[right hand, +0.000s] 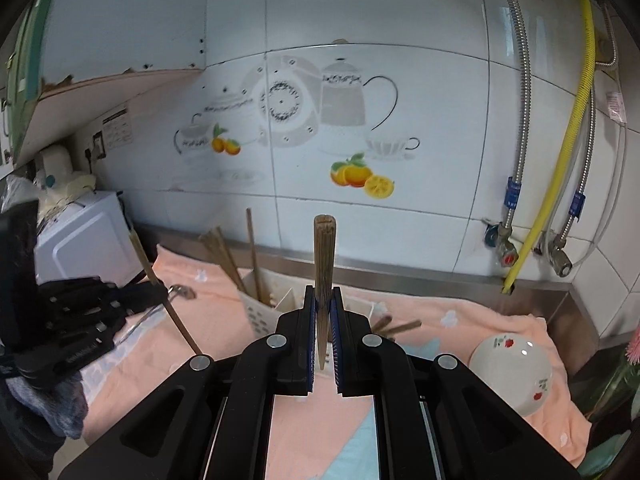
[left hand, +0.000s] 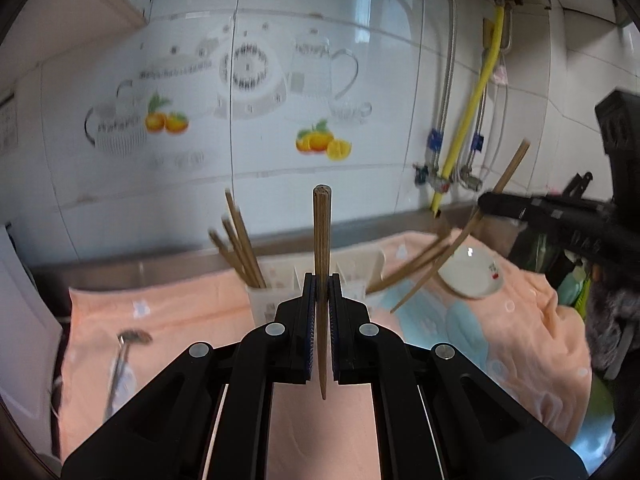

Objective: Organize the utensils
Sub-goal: 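Carry both held chopsticks upright to above the white holder, then lower the chopstick into the holder and open the left tool while the right tool releases its chopstick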

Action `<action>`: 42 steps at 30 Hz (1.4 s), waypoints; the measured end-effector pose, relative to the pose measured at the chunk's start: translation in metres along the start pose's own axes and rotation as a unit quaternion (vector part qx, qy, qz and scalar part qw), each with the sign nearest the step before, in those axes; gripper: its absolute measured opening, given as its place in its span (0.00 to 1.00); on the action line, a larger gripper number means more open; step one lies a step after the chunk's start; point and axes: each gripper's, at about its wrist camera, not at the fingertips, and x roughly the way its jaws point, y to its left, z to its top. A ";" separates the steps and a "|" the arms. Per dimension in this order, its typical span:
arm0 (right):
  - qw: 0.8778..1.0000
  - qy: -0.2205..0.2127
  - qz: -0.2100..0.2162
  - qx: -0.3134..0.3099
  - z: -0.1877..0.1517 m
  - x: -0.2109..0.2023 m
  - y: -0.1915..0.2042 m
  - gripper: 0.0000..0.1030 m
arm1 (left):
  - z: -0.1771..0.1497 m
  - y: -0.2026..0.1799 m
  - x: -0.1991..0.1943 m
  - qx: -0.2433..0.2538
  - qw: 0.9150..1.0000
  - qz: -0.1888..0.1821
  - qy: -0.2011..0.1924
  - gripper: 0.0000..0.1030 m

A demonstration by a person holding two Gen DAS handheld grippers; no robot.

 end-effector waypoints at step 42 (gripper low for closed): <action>0.999 0.035 -0.007 0.012 0.001 0.082 -0.014 0.07 | 0.049 0.040 0.093 -0.045 0.998 0.044 -0.022 0.05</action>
